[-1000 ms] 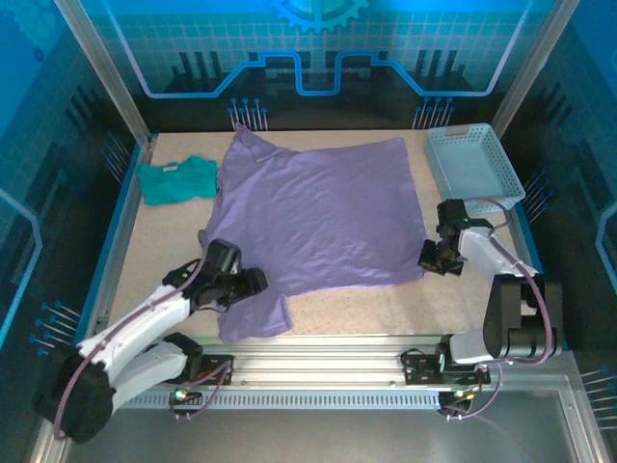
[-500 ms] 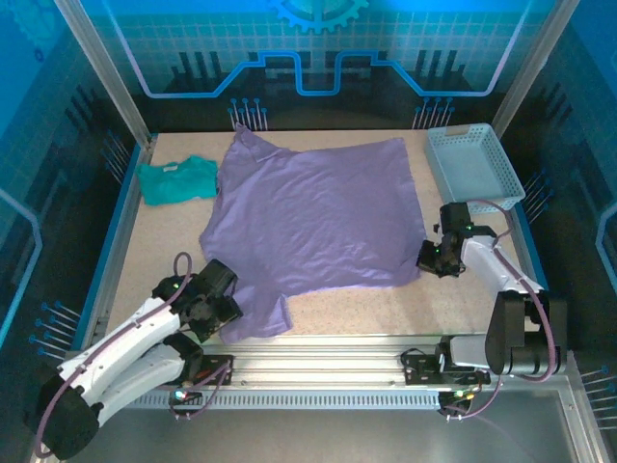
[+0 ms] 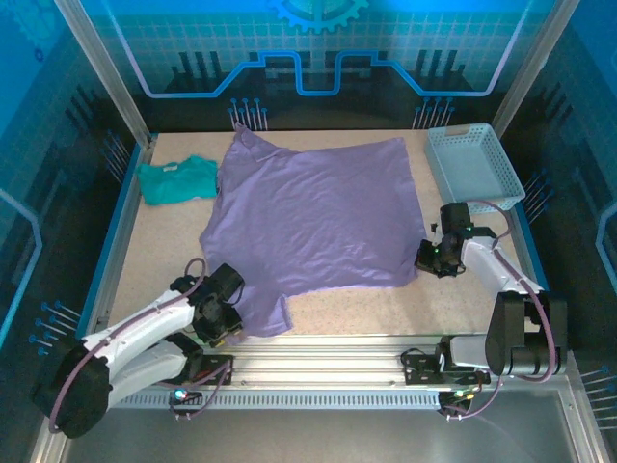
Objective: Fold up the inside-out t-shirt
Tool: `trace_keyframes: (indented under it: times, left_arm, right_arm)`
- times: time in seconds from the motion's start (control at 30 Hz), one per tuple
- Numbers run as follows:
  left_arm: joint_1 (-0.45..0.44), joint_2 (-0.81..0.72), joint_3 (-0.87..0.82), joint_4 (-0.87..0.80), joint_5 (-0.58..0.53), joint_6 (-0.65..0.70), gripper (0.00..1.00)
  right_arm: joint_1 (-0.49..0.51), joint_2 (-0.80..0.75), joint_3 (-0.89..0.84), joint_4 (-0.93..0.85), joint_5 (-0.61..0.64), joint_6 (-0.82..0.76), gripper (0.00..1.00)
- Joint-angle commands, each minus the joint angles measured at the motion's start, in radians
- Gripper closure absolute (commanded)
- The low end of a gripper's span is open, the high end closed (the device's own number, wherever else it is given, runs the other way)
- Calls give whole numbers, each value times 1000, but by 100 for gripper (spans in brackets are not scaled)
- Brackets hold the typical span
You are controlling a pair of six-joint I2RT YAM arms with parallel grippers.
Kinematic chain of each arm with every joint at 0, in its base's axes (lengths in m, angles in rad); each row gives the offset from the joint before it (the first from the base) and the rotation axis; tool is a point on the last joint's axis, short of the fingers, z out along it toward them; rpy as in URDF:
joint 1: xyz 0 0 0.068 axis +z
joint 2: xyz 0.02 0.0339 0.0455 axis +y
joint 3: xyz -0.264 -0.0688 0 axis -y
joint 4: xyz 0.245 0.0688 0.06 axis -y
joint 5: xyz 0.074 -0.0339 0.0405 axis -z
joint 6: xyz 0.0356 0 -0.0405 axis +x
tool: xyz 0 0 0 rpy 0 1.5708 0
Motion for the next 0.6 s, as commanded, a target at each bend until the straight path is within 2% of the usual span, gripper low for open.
trace_keyframes:
  times: [0.0, 0.23, 0.3, 0.43, 0.5, 0.57]
  left_arm:
    - [-2, 26, -39, 70, 39, 21, 68]
    - [6, -20, -20, 51, 21, 56, 91]
    - [21, -61, -15, 49, 36, 46, 100]
    - [109, -178, 23, 11, 57, 32, 100]
    - [188, -230, 80, -22, 59, 65, 100]
    - [230, -237, 158, -46, 32, 110, 100]
  right_arm:
    - [-13, -27, -15, -3, -7, -10, 97]
    - [-13, -33, -17, -15, 27, -4, 97]
    - [-17, -45, -18, -18, 38, -1, 97]
    - [-75, -78, -29, -9, -28, -2, 96]
    - [-117, -97, -33, -2, -61, -3, 95]
    - [-139, -106, -27, 0, -86, -4, 95]
